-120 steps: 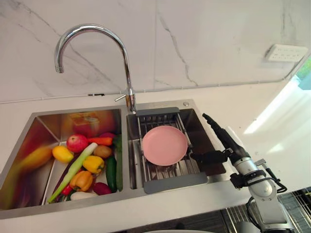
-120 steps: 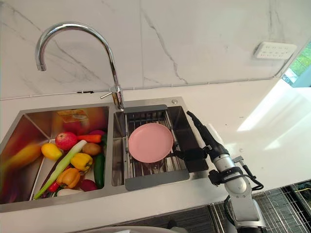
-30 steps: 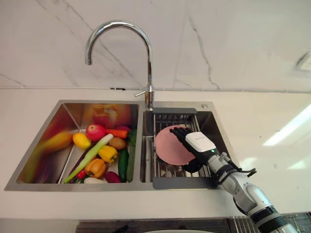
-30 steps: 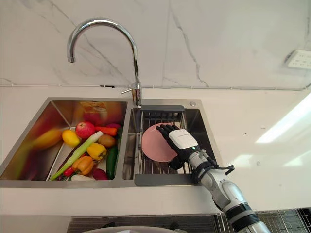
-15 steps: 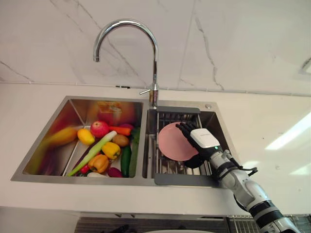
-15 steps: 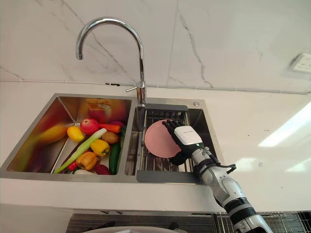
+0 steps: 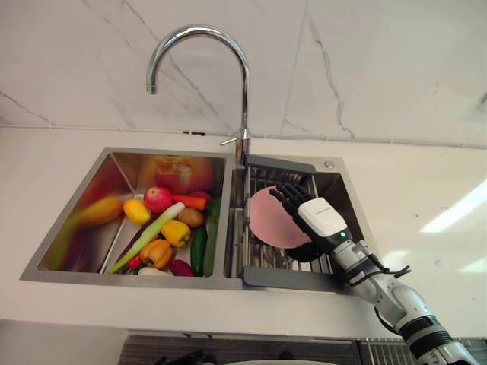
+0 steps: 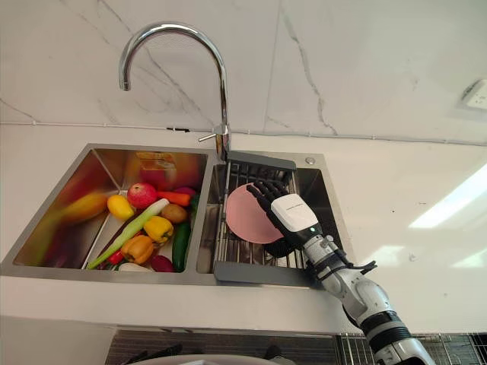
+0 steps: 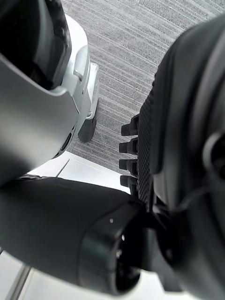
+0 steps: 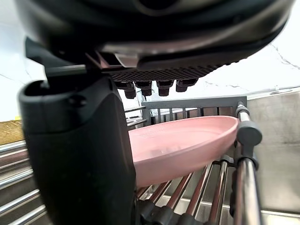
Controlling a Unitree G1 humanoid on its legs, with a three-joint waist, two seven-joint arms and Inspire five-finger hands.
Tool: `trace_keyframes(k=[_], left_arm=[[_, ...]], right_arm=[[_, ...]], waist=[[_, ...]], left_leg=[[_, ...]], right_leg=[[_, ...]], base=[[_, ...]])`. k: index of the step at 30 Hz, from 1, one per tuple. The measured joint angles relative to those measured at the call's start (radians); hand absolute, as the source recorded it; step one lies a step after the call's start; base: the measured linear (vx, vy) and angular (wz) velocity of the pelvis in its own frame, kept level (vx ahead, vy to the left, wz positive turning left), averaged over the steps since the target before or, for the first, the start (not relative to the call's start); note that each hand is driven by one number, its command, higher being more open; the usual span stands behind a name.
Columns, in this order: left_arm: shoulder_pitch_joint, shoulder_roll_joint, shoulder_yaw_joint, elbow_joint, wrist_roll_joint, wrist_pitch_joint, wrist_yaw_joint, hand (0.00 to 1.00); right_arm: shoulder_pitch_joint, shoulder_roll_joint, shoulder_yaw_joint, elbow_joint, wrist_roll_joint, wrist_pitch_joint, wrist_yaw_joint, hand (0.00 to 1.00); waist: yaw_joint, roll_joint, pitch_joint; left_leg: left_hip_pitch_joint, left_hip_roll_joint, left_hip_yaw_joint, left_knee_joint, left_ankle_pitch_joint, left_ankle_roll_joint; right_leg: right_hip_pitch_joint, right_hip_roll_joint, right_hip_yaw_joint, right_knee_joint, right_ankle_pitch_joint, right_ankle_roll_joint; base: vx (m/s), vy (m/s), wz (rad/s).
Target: Walk over to the sink, pick up the cup, carry it to the dishwasher, place the cup inside the dishwasher, then close the dishwasher door
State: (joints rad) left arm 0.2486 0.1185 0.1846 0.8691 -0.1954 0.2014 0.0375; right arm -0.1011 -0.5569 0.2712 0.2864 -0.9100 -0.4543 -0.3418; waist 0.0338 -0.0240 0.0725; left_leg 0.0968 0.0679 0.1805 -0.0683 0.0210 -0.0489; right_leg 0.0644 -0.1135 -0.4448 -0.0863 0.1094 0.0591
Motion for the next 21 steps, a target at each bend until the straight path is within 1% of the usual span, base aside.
trace_keyframes(k=[4,8,12,15,16,21], left_arm=[[0.000,0.008,-0.024,0.000,0.000,-0.011,0.000,1.00],[0.000,0.012,-0.034,0.001,0.000,-0.013,0.000,1.00],[0.000,0.013,-0.034,0.001,-0.001,-0.013,0.000,1.00],[0.000,0.012,-0.035,0.002,-0.002,-0.012,-0.001,1.00],[0.000,0.011,-0.035,0.002,-0.002,-0.010,-0.002,1.00],[0.000,0.003,-0.034,0.007,-0.012,-0.006,-0.002,1.00]], right_arm=[[0.005,-0.001,-0.001,0.000,0.001,0.009,-0.012,1.00],[0.013,0.009,-0.010,0.000,0.008,0.031,-0.012,1.00],[0.013,0.022,-0.021,-0.001,0.054,0.073,0.038,1.00],[0.013,0.047,-0.041,-0.010,0.072,0.125,0.104,1.00],[0.010,0.051,-0.042,-0.020,0.084,0.165,0.145,1.00],[0.003,0.051,-0.043,-0.041,0.110,0.233,0.203,1.00]], waist=[[0.001,0.005,0.003],[0.001,0.006,0.003],[0.001,0.006,0.002],[0.001,0.008,0.000],[0.001,0.010,0.000],[0.001,0.018,-0.015]], left_leg=[[-0.002,0.000,-0.004,0.000,0.002,0.000],[-0.002,-0.001,-0.007,0.000,0.004,0.000],[-0.002,-0.002,-0.009,-0.001,0.007,0.000],[-0.002,-0.001,-0.009,-0.001,0.009,-0.001],[-0.002,0.000,-0.008,-0.002,0.009,-0.001],[-0.008,-0.004,-0.003,-0.010,0.012,-0.005]], right_leg=[[0.000,0.000,-0.004,0.000,0.000,0.000],[0.002,-0.001,-0.007,0.000,0.000,0.000],[0.002,-0.001,-0.008,0.000,0.000,0.000],[0.002,-0.001,-0.007,0.000,0.000,0.000],[0.001,-0.002,-0.007,-0.001,-0.001,0.001],[-0.010,-0.005,-0.001,-0.002,0.003,0.001]], base=[[-0.01,0.001,0.02],[0.00,0.002,0.01],[0.00,0.001,0.01],[0.00,0.000,0.00],[0.00,0.000,0.00],[0.00,0.000,-0.01]])
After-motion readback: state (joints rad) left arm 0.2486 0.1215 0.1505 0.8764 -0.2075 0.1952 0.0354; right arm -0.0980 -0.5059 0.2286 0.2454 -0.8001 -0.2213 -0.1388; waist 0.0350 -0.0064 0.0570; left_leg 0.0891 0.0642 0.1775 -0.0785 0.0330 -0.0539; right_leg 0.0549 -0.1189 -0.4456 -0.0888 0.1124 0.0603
